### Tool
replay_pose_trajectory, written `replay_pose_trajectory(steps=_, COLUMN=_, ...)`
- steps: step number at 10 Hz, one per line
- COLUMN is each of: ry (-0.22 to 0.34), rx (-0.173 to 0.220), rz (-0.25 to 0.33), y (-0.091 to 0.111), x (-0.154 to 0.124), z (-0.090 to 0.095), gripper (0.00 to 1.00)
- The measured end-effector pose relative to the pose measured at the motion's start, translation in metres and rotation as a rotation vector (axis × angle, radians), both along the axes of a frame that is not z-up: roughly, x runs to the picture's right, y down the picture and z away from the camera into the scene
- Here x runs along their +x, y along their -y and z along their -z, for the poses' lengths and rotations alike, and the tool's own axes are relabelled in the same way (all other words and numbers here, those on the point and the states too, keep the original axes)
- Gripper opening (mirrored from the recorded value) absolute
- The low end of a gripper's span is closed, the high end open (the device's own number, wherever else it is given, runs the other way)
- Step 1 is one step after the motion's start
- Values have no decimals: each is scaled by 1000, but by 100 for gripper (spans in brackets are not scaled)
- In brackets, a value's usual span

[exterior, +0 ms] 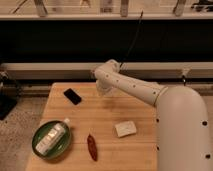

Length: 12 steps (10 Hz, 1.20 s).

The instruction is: Push the eraser across the table

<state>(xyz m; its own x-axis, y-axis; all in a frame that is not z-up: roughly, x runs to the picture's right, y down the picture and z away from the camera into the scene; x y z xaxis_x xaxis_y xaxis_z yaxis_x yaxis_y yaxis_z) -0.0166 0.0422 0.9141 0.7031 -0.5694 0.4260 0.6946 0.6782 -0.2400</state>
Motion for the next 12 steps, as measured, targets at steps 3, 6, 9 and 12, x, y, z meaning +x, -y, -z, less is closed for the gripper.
replay_pose_trajectory(steps=3, ry=12, rx=-6, rz=15, y=-5, x=-4, z=-7, gripper=4)
replay_pose_trajectory(steps=6, ry=19, rx=-10, rz=26, y=-8, x=-6, z=-12, gripper=4)
replay_pose_trajectory(steps=9, ry=36, rx=-12, rz=46, y=-12, x=-14, z=-16, gripper=4)
replay_pose_trajectory(steps=12, ry=52, rx=-12, rz=68, y=-14, x=-21, z=-19, gripper=4)
